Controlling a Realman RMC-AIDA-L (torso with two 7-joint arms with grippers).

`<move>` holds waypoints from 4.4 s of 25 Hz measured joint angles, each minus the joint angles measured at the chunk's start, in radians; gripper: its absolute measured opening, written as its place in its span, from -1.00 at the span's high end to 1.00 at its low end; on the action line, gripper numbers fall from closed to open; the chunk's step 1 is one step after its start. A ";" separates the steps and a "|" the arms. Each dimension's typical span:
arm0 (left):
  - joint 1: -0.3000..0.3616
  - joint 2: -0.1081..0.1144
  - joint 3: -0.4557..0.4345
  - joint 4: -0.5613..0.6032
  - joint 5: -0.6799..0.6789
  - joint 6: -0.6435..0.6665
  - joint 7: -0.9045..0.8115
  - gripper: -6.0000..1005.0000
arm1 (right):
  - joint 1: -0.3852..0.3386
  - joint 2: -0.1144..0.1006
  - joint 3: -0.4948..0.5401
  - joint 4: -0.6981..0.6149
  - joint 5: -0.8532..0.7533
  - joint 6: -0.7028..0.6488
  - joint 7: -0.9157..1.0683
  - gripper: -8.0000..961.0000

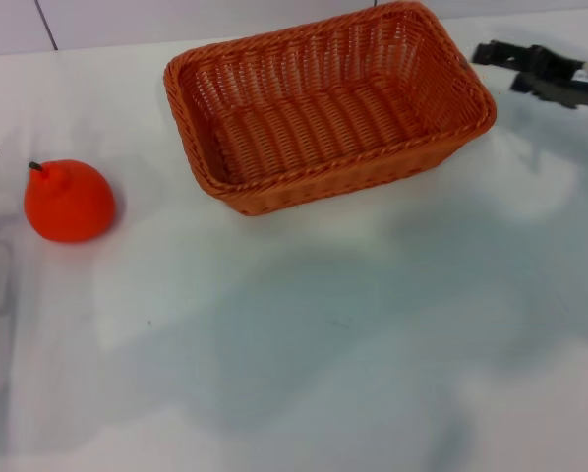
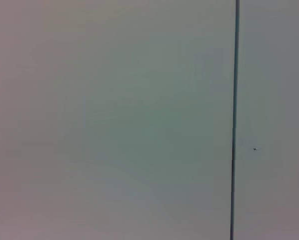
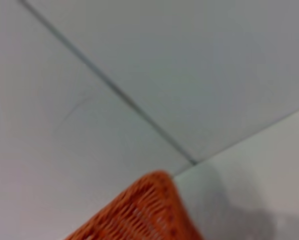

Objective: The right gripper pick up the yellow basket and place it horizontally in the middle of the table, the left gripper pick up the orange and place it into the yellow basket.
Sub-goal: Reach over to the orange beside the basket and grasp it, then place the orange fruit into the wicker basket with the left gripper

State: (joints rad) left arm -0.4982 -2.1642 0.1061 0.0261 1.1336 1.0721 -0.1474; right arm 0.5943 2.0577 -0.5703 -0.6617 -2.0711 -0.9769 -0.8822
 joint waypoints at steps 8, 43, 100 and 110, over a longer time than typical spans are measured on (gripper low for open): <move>-0.015 0.006 0.042 0.021 0.001 0.000 -0.166 -0.80 | -0.100 0.001 0.004 -0.094 0.159 0.006 -0.166 -0.96; 0.123 0.081 0.551 0.447 0.463 0.099 -1.130 -0.81 | -0.126 -0.016 -0.002 -0.076 0.171 0.010 -0.221 -0.96; 0.051 0.044 0.480 0.438 0.416 0.026 -1.082 0.30 | -0.123 -0.016 0.000 -0.052 0.175 -0.025 -0.232 -0.96; -0.080 0.012 0.469 0.433 0.326 0.079 -1.120 0.51 | -0.124 -0.011 -0.001 -0.050 0.175 -0.025 -0.239 -0.96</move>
State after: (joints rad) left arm -0.5777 -2.1517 0.5750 0.4587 1.4599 1.1509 -1.2673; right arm 0.4698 2.0462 -0.5709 -0.7112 -1.8960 -1.0016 -1.1213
